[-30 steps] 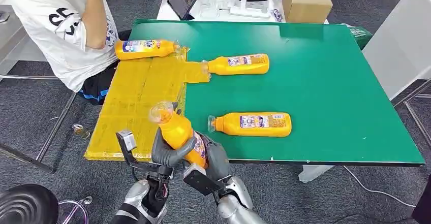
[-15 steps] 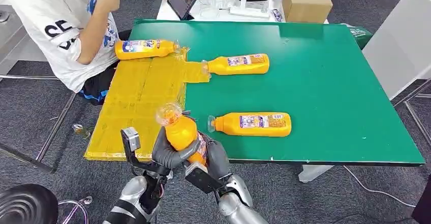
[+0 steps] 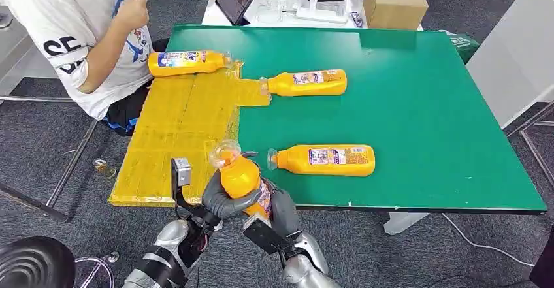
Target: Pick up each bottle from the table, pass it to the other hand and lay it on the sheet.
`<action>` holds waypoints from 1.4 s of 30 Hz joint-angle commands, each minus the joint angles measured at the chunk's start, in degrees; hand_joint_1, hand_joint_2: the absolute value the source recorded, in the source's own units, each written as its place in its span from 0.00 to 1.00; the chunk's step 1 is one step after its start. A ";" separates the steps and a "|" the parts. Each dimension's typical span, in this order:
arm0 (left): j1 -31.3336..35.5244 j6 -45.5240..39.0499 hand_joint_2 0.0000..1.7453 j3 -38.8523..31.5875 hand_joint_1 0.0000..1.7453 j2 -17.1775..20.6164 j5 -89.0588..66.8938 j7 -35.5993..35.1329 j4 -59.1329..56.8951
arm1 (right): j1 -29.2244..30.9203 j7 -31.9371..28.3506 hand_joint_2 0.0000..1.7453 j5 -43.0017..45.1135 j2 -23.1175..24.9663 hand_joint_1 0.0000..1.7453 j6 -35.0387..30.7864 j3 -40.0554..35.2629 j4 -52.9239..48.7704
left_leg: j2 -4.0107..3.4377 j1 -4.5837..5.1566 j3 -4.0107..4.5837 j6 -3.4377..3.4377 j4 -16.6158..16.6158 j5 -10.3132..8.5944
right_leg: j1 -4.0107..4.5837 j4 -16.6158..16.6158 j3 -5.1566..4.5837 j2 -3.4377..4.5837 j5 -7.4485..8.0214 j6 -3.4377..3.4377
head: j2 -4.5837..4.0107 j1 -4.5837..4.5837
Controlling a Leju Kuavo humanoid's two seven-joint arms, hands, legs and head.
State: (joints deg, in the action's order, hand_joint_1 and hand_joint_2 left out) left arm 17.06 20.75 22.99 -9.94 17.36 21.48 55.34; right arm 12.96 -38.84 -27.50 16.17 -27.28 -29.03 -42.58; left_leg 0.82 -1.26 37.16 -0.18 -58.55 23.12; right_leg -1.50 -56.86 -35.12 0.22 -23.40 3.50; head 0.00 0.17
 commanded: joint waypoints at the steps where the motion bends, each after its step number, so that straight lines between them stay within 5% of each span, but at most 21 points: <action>1: 0.78 -3.07 1.00 3.86 1.00 -0.56 -1.51 -0.73 -1.31 | 2.21 -0.56 0.00 0.16 0.25 0.00 1.88 -2.88 -0.35 | -0.18 -0.03 -0.41 0.12 -0.02 0.21 | 0.09 0.03 0.40 0.06 -0.15 -0.22 | 0.00 0.00; 13: 3.75 -15.48 1.00 -5.93 1.00 -1.91 -0.38 0.52 10.38 | -0.41 -0.89 0.00 6.76 -1.30 0.00 11.28 -1.96 -9.92 | -0.03 -0.05 -0.12 0.06 -0.06 0.10 | 0.09 -0.03 0.15 -0.06 -0.09 -0.16 | 0.00 0.00; 27: 7.38 -21.21 1.00 -9.82 1.00 -0.50 -0.49 1.80 12.74 | -1.52 -1.16 0.00 9.23 -1.82 0.00 11.20 -0.43 -13.43 | -0.01 -0.07 -0.16 0.06 -0.06 0.09 | 0.11 -0.01 0.19 -0.10 -0.09 -0.17 | 0.00 0.04; 37: 12.67 -52.56 1.00 -14.08 1.00 0.49 -35.72 8.78 1.31 | -8.36 -1.16 0.00 10.57 -5.16 0.00 -4.90 4.82 -44.18 | 0.02 -0.02 -0.30 0.12 -0.05 0.14 | 0.08 0.01 0.36 -0.12 -0.14 -0.17 | 0.00 0.00; 42: 18.68 -60.75 1.00 -13.82 1.00 1.51 -64.72 1.77 -10.29 | -7.43 -1.16 0.00 11.32 -5.07 0.00 -7.75 3.96 -47.23 | 0.13 0.00 -0.11 0.03 0.00 -0.02 | 0.03 -0.01 0.14 -0.16 -0.04 -0.11 | 0.00 0.00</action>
State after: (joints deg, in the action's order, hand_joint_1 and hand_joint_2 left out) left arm 25.58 -32.38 10.60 -10.14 -21.18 29.18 64.01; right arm 5.38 -40.09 -16.92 13.77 -33.04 -25.64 -79.00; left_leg 0.87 -1.25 37.18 -0.19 -58.56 23.09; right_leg -1.51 -56.86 -35.14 0.20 -23.38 3.51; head 0.00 0.17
